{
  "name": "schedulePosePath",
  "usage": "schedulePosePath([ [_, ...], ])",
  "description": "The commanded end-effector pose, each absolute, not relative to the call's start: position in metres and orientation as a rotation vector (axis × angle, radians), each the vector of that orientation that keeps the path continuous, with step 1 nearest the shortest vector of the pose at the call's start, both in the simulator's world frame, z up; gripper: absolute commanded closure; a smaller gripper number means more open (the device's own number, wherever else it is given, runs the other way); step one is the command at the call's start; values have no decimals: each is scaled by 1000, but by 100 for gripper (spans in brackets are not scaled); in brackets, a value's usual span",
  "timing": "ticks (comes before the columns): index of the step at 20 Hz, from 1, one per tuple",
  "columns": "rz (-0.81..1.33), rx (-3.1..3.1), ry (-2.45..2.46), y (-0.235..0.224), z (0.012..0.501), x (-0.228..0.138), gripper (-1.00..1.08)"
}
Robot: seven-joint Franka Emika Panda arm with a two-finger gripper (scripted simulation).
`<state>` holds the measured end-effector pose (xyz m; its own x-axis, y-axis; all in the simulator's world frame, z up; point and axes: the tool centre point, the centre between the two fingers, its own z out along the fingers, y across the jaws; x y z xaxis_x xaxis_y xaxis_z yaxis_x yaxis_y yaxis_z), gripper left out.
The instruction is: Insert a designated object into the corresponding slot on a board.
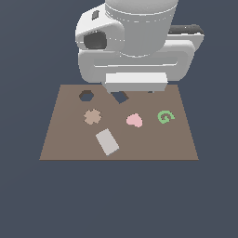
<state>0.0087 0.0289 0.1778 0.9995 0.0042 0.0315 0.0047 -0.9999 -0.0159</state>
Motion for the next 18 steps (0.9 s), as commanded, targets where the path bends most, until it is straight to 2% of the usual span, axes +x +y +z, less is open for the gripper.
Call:
schedulePosePath([
  [1, -49, -3125, -7, 29, 178, 9, -92],
  [10, -45, -3125, -75, 22, 167, 14, -92],
  [18, -35, -3118, -256, 4, 140, 30, -92],
])
